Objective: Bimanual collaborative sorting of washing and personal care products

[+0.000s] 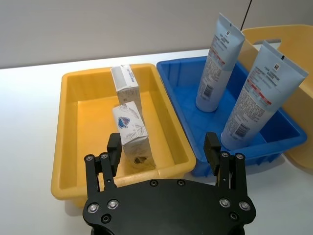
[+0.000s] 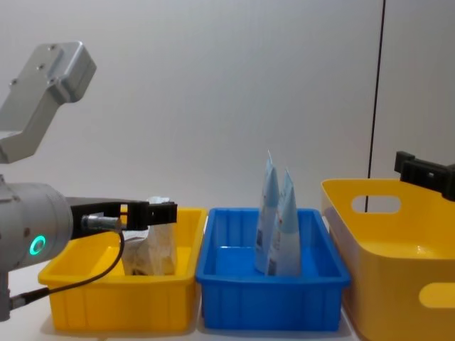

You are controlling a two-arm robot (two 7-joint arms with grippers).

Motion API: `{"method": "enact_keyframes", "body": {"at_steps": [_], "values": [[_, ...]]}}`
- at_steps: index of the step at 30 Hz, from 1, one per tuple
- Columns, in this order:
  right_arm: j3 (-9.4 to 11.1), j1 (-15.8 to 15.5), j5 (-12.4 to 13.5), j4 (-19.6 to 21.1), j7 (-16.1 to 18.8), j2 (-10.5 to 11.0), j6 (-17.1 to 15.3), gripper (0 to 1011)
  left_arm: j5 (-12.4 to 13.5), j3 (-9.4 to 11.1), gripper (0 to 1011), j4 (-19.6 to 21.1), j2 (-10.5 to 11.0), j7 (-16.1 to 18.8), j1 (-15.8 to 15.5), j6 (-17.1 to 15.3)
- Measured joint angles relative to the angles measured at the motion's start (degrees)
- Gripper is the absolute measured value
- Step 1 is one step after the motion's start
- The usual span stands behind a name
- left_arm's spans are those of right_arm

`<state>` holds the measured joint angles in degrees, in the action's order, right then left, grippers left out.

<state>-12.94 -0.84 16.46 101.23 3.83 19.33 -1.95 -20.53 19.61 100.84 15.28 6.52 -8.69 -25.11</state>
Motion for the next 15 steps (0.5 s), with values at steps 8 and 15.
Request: {"method": "enact_keyframes", "body": {"at_steps": [8, 15], "values": [[0.0, 0.0, 0.0, 0.0, 0.0, 0.0, 0.0, 1000, -0.1, -0.2, 1001, -0.1, -1.5, 1.6, -0.7, -3.7], [0.0, 0.0, 0.0, 0.0, 0.0, 0.0, 0.0, 1000, -0.2, -0.8, 1001, -1.2, -2.9, 2.7, -1.3, -5.5]]}}
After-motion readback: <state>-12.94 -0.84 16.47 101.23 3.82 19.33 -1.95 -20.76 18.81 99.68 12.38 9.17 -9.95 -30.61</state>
